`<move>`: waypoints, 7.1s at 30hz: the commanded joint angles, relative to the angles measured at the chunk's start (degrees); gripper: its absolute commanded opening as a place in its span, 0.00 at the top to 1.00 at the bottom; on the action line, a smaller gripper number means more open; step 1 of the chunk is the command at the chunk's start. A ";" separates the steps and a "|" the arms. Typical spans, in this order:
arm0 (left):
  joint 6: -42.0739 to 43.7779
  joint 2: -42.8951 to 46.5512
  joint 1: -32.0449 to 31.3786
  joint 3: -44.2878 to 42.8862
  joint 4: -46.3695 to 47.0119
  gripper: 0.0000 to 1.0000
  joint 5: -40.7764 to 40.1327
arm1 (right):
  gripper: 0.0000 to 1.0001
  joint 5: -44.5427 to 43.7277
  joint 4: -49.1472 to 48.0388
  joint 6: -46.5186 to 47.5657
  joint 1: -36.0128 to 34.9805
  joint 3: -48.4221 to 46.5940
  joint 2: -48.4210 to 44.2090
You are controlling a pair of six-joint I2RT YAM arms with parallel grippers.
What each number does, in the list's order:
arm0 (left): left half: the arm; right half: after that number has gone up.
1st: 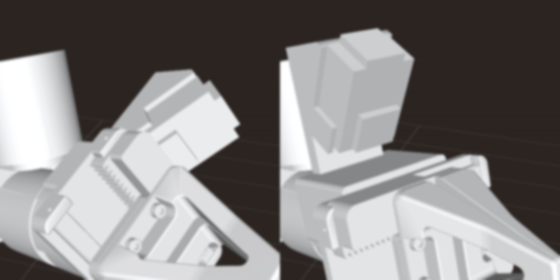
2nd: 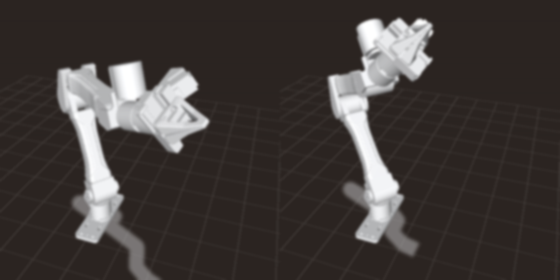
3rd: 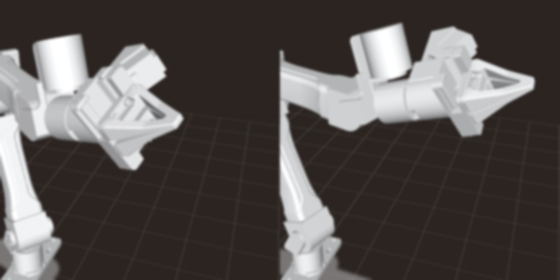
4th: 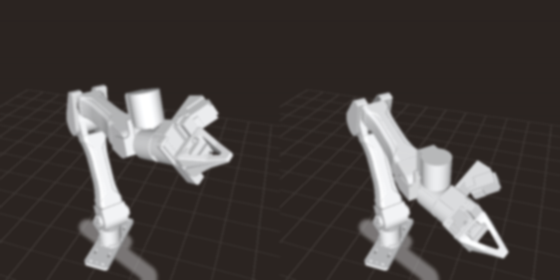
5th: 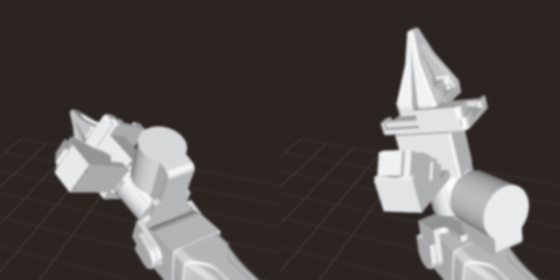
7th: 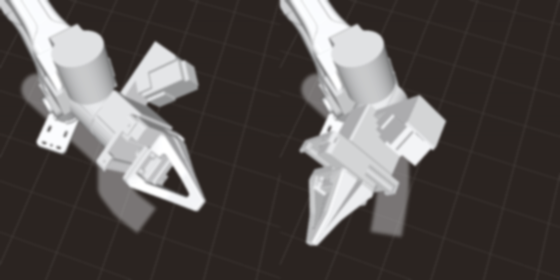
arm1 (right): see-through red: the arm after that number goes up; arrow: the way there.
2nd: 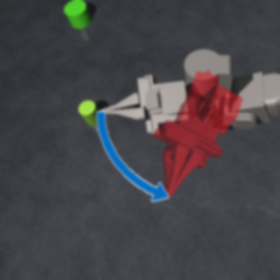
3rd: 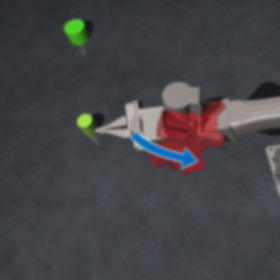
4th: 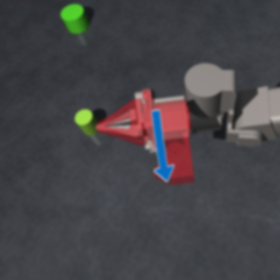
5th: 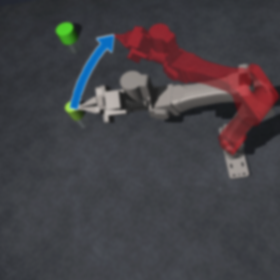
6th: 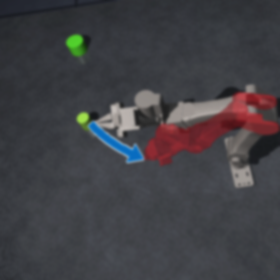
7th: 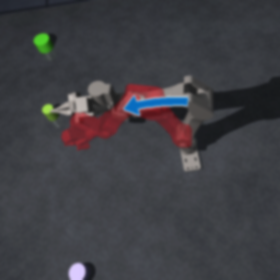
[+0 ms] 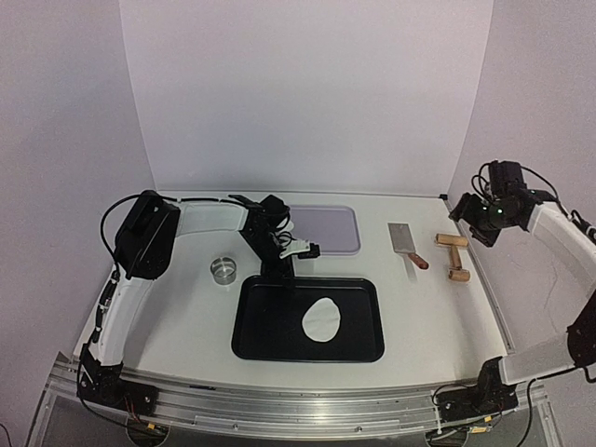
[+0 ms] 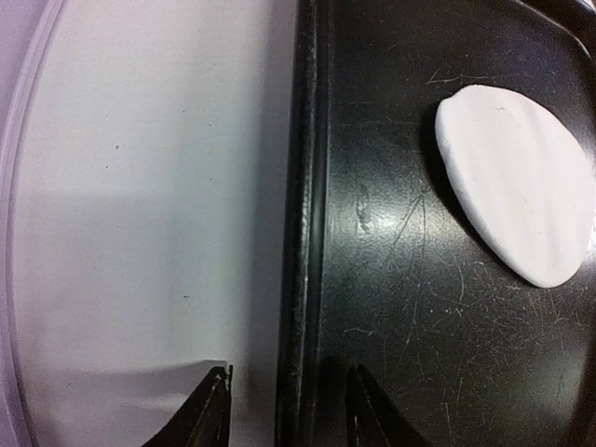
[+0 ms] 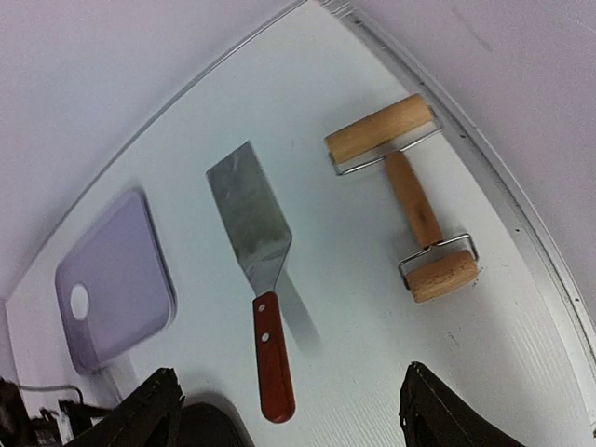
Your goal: Roll out the dumpling wrappers from the dough
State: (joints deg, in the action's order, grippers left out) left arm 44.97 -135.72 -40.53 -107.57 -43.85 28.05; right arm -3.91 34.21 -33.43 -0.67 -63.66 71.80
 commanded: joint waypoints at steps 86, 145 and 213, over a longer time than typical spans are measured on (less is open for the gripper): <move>-52.97 28.33 1.42 7.05 0.78 1.00 -17.56 | 0.81 -26.28 0.50 -7.43 -56.44 -47.96 48.53; -49.48 15.84 -17.42 19.46 18.66 1.00 -6.48 | 1.00 -15.46 -21.56 -16.08 -56.63 13.00 26.66; -58.32 9.35 -17.60 46.83 29.13 1.00 -5.41 | 1.00 -15.20 -21.07 -36.17 -62.21 24.71 32.46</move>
State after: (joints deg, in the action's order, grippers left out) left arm -10.20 -119.54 -55.55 -67.79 7.50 21.76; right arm -21.07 -2.30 -63.05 -60.15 -43.70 97.83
